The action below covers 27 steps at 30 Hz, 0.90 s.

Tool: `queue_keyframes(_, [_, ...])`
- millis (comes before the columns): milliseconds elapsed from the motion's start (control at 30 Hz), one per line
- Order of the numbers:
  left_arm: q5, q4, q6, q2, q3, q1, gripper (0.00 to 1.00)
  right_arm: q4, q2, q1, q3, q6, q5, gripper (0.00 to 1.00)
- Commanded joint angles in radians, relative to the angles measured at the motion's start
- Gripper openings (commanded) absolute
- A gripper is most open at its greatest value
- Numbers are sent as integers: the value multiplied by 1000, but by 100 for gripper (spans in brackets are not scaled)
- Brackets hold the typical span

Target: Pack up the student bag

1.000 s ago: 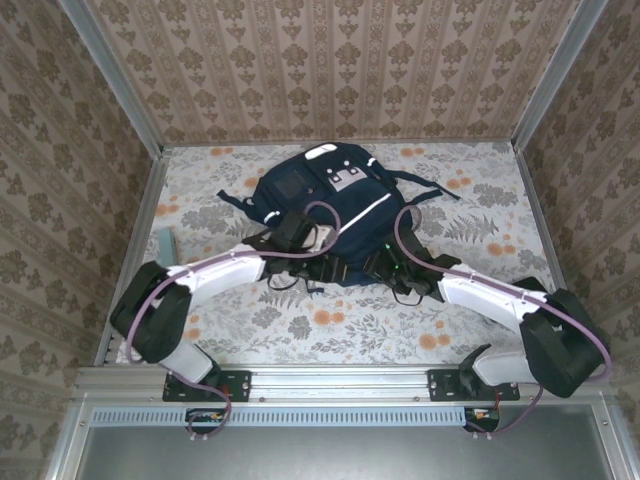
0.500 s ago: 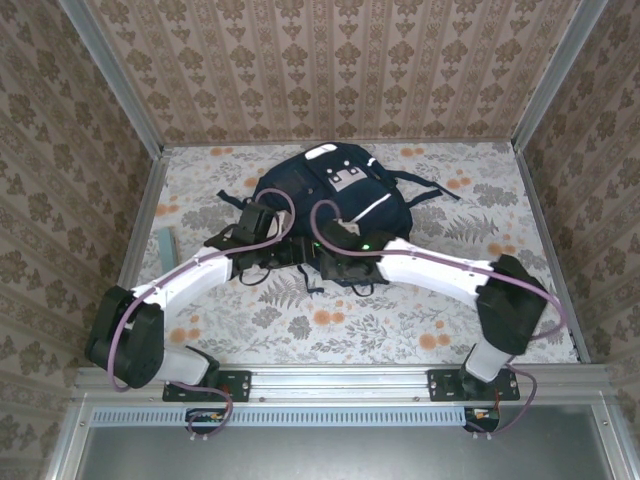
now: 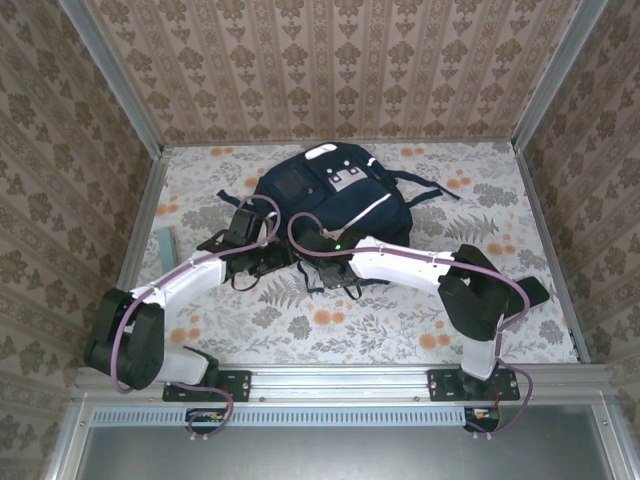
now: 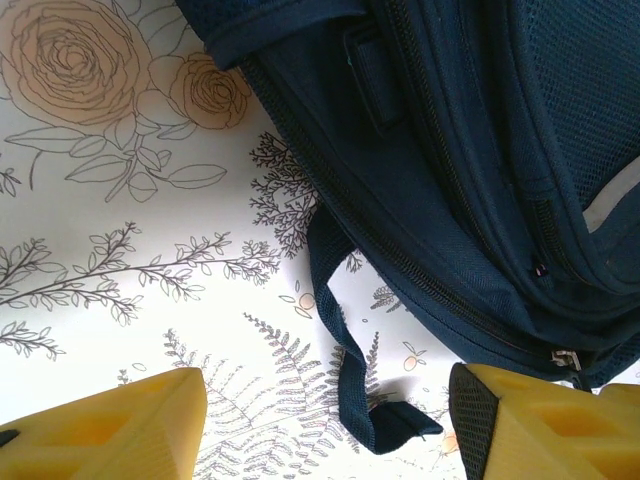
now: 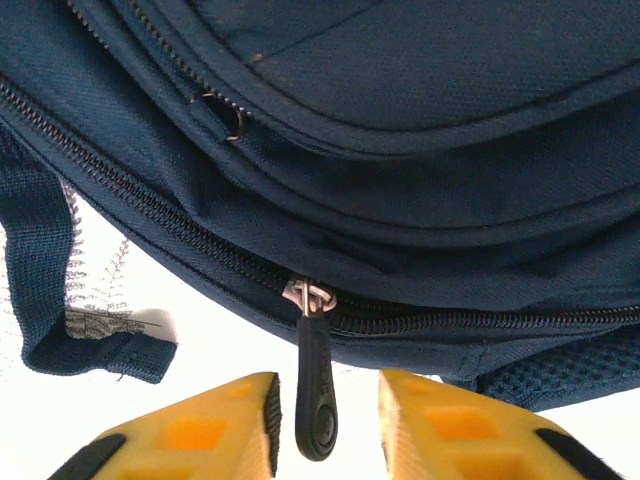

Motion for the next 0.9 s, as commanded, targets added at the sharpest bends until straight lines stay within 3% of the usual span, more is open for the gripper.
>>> queue_keyframes(0, [21,11,-33,-25,-11,7,66,-39,25,-7,32,-7,35,27])
queue_keyframes(333, [139,175,-177,-20,-62,7,61,26,-13,-11,3,-33,8,0])
queue_keyframes(867, [280,461,-321,144,-87,2,62,332,-205,-16,-103,-121,-286,0])
